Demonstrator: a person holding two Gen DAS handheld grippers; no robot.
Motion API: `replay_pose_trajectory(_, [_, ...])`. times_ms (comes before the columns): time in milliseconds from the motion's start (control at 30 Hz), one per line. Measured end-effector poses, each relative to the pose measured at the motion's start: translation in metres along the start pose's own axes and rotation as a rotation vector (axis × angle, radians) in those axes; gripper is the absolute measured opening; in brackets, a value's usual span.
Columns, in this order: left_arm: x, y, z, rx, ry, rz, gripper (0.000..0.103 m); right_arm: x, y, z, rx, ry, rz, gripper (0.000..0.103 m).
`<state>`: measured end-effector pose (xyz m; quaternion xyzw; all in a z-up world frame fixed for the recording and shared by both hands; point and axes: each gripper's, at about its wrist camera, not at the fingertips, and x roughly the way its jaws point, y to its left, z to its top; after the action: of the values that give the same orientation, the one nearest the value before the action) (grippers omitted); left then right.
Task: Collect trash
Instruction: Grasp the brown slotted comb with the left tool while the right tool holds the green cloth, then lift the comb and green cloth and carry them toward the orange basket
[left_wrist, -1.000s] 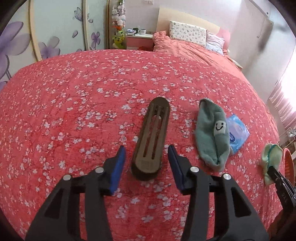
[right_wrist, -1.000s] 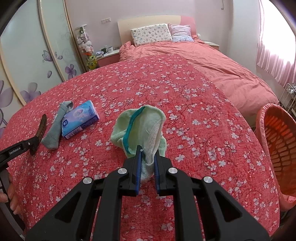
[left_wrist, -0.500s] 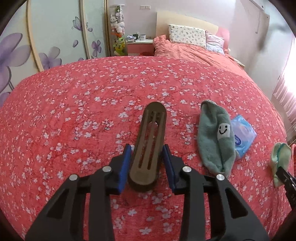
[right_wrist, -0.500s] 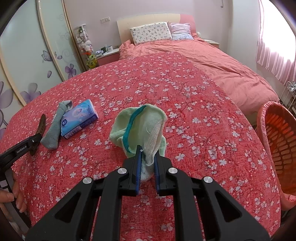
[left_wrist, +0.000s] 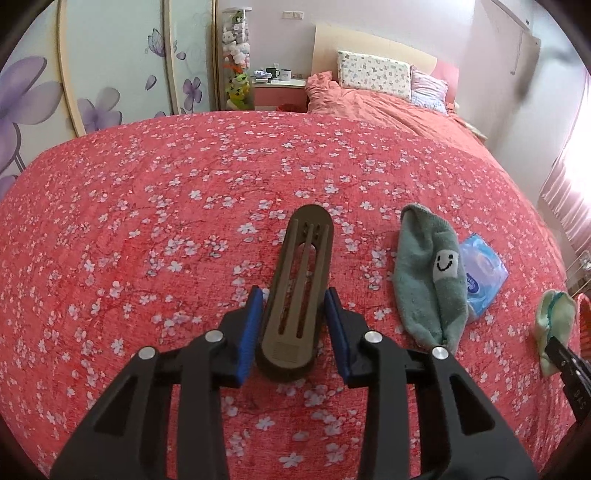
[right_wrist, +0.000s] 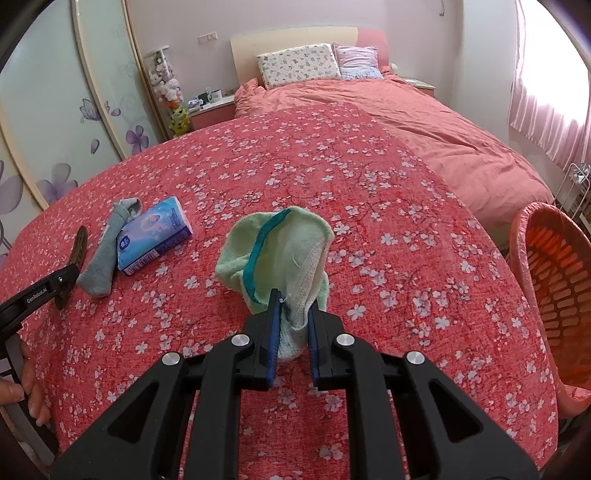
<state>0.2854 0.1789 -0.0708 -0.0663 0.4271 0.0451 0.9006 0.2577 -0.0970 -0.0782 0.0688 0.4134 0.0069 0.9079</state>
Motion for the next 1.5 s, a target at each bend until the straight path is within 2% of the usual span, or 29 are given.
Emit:
replay_pose_trajectory(167, [-0.001, 0.017, 0.0, -0.047, -0.007, -0.042, 0.035, 0.0, -0.002, 0.0, -0.002, 0.0, -0.003, 0.012])
replay_pose_trajectory(467, [-0.002, 0.01, 0.0, -0.027, -0.004, -0.023, 0.035, 0.0, -0.002, 0.0, 0.003, 0.001, 0.002, 0.012])
replay_pose_trajectory(533, [-0.001, 0.004, 0.001, -0.004, -0.001, -0.012, 0.04, -0.001, -0.003, 0.0, -0.001, 0.001, -0.002, 0.013])
replay_pose_trajectory(633, [0.002, -0.016, 0.002, 0.096, 0.011, 0.054, 0.043, -0.002, -0.001, 0.0, -0.014, -0.002, -0.013, 0.013])
replay_pose_trajectory(700, [0.001, -0.021, 0.002, 0.099, 0.014, 0.057, 0.043, -0.002, 0.002, 0.0, -0.011, -0.002, -0.009, 0.013])
replay_pose_trajectory(767, [0.0, -0.021, 0.001, 0.091, 0.01, 0.055, 0.038, -0.003, 0.001, 0.001, -0.002, -0.005, 0.008, 0.011])
replay_pose_trajectory(800, [0.0, -0.021, 0.001, 0.087, 0.008, 0.055, 0.033, -0.003, 0.0, 0.001, 0.001, -0.007, 0.014, 0.01])
replay_pose_trajectory(1233, [-0.023, -0.011, -0.013, 0.07, -0.034, -0.02, 0.032, -0.039, -0.02, -0.001, 0.016, -0.081, 0.058, 0.007])
replay_pose_trajectory(1500, [-0.058, -0.03, -0.008, 0.097, -0.08, -0.068, 0.032, -0.06, -0.035, 0.005, 0.039, -0.131, 0.074, 0.007])
